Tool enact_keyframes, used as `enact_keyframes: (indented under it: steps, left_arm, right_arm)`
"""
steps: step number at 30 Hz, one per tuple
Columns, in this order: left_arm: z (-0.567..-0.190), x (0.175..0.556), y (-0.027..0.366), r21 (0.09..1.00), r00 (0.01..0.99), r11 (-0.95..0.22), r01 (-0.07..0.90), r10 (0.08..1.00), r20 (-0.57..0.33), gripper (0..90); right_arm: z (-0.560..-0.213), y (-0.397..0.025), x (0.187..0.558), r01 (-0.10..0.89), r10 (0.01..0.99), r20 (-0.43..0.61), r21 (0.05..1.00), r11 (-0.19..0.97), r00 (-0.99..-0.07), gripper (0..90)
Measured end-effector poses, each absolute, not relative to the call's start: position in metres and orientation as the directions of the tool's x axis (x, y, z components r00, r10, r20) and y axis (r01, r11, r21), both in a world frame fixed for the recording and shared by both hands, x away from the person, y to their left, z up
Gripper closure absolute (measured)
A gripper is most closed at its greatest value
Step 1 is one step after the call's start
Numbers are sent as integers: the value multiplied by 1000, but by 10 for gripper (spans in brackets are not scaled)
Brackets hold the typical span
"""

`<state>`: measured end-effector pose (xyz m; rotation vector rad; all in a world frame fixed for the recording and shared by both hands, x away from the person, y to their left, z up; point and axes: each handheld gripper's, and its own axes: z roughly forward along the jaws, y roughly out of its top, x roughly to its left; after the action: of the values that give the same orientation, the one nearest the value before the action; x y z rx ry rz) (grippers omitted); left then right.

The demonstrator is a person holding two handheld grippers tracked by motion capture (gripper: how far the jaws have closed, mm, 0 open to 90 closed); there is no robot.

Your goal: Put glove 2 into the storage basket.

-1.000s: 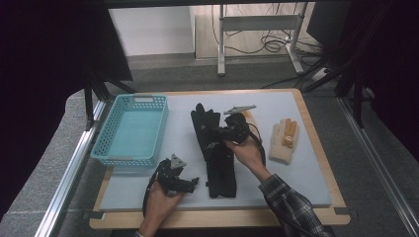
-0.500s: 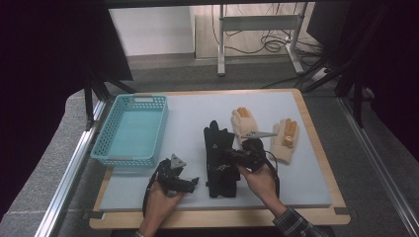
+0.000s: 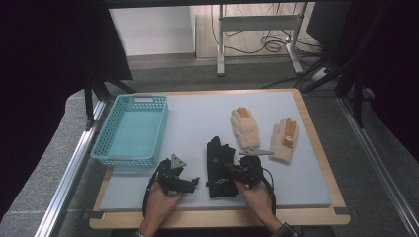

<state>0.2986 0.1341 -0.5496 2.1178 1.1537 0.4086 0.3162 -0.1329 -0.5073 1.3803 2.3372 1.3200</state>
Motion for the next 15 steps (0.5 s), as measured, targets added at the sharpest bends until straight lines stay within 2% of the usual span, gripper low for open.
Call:
enact_keyframes:
  steps: [2, 3, 5, 6, 7, 12, 15]
  left_arm:
    - [-550, 299, 134, 694, 558, -374, 615, 829, -47, 20]
    - [-550, 299, 134, 694, 558, -374, 615, 829, -47, 20]
    - [-550, 299, 134, 694, 558, -374, 615, 829, -47, 20]
    - [-550, 299, 134, 694, 558, -374, 615, 829, -47, 20]
    - [-550, 299, 134, 693, 558, -376, 615, 828, -46, 20]
    - [-550, 299, 134, 694, 558, -374, 615, 828, -48, 20]
    - [-549, 299, 134, 691, 561, -379, 615, 827, -46, 20]
  right_arm:
    - [-509, -134, 315, 642, 758, 299, 741, 198, -579, 755]
    - [-507, -136, 315, 627, 757, 285, 752, 203, -587, 681]
    - [-502, -141, 316, 603, 756, 258, 768, 218, -602, 605]
    - [-502, -141, 316, 603, 756, 258, 768, 218, -602, 605]
    - [-499, -147, 318, 580, 751, 234, 781, 233, -618, 537]
    - [-496, -164, 323, 548, 751, 182, 791, 272, -635, 461]
    - [-498, -177, 324, 544, 756, 171, 793, 275, -632, 453]
